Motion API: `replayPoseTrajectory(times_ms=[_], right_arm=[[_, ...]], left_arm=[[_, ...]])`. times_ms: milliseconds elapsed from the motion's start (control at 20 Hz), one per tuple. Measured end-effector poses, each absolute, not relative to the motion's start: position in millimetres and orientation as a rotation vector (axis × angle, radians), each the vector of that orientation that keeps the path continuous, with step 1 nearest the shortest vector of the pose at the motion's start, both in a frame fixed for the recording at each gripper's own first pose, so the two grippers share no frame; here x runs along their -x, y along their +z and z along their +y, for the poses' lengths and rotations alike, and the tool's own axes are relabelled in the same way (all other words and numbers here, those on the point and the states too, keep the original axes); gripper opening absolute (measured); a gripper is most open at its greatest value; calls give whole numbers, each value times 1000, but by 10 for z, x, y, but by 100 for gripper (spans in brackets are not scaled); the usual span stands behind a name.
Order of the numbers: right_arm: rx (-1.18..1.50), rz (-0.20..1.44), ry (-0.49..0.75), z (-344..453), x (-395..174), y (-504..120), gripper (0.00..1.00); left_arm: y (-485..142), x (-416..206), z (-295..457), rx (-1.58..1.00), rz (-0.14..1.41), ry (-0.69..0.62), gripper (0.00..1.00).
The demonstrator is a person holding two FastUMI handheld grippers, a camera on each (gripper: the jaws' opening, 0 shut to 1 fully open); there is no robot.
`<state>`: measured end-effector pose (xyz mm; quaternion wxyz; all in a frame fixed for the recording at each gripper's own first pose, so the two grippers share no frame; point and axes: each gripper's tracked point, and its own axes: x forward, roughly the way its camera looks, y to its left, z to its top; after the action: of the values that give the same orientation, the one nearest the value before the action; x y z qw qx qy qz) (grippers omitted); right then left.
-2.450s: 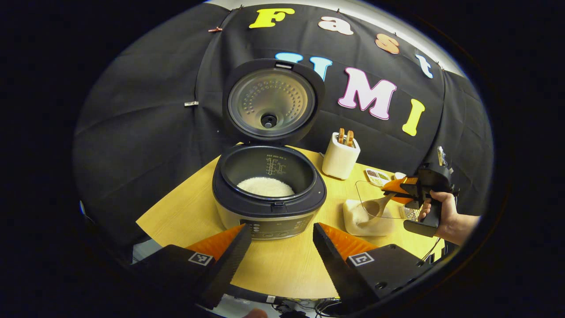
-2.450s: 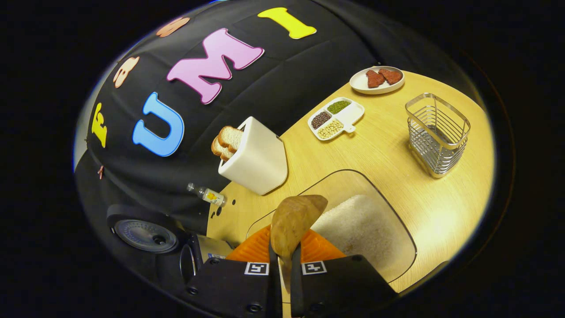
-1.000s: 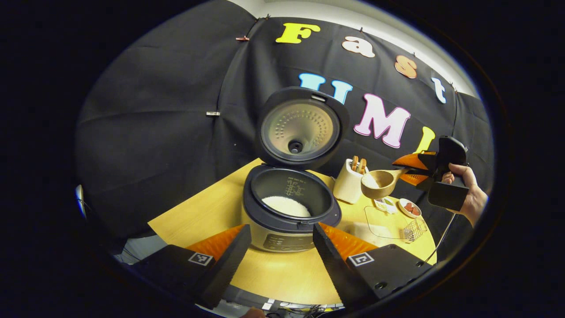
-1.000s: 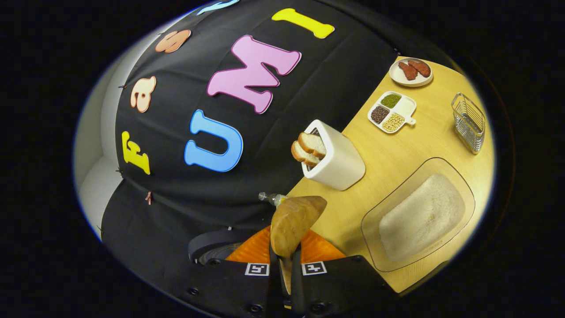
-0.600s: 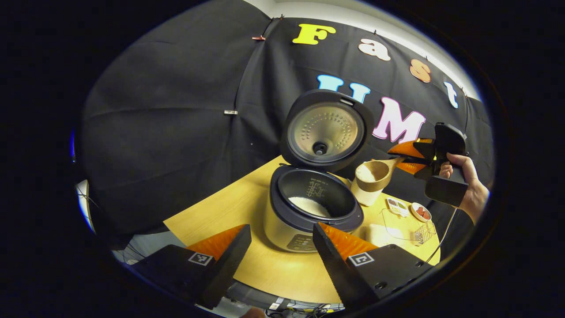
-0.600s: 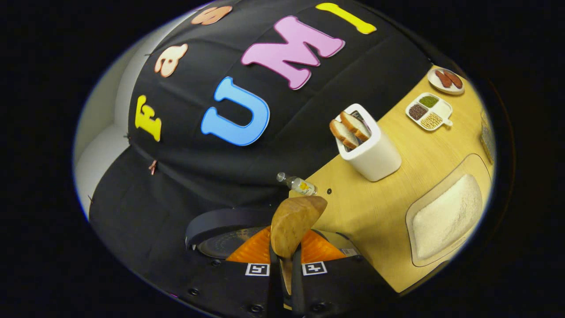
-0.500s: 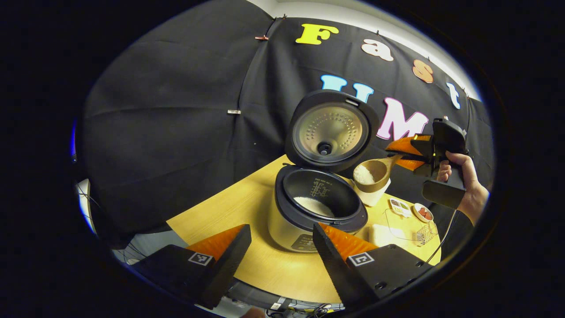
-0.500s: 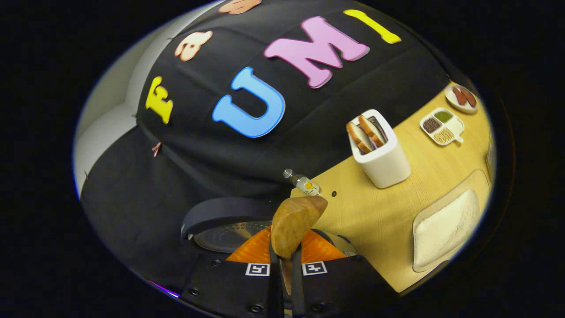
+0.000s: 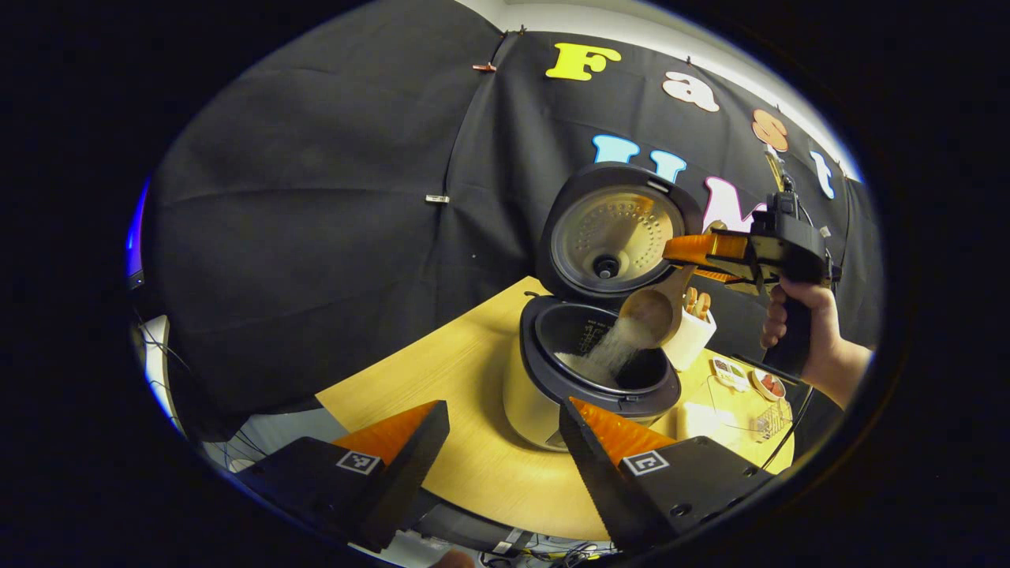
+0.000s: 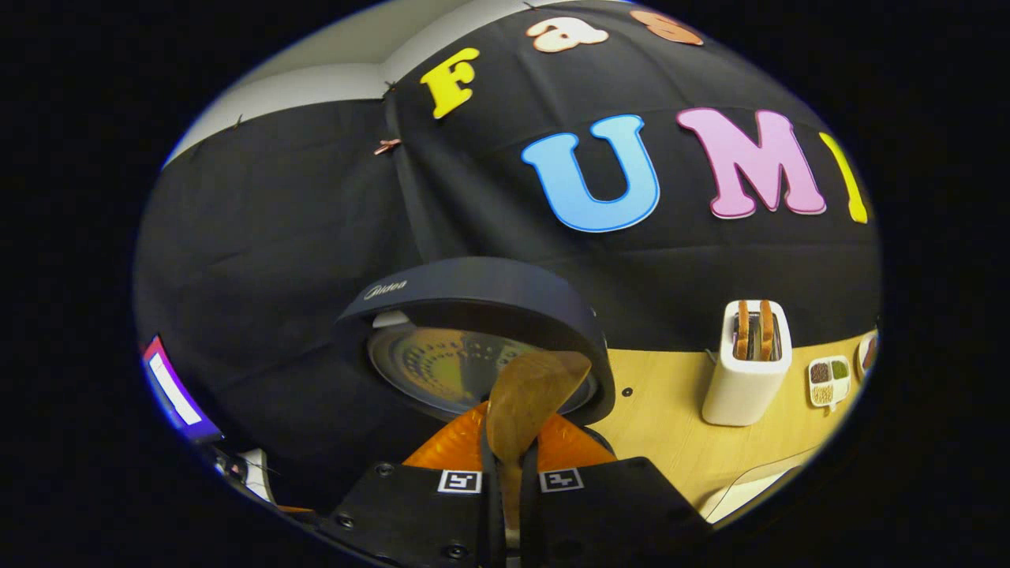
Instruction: Close the left gripper, press the button to open the rice cooker; take a wooden spoon from the chopstick holder with the right hand, scoop a spoonful of rice and pour it into the rice cooker, then put the wooden spoon back into the chopstick holder.
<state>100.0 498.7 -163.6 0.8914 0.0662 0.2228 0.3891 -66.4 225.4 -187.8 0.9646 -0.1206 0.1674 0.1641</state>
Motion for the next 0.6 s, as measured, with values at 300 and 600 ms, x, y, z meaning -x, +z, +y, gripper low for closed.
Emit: replayPoseTrajectory(times_ms=[300, 600], right_arm=[[70, 357, 973, 5231, -744, -1734, 12], [215, 301, 1066, 5317, -517, -1897, 12]], left_arm=[[-1902, 682, 2378, 248, 346, 357, 95], [-1893, 619, 2438, 244, 338, 374, 96]])
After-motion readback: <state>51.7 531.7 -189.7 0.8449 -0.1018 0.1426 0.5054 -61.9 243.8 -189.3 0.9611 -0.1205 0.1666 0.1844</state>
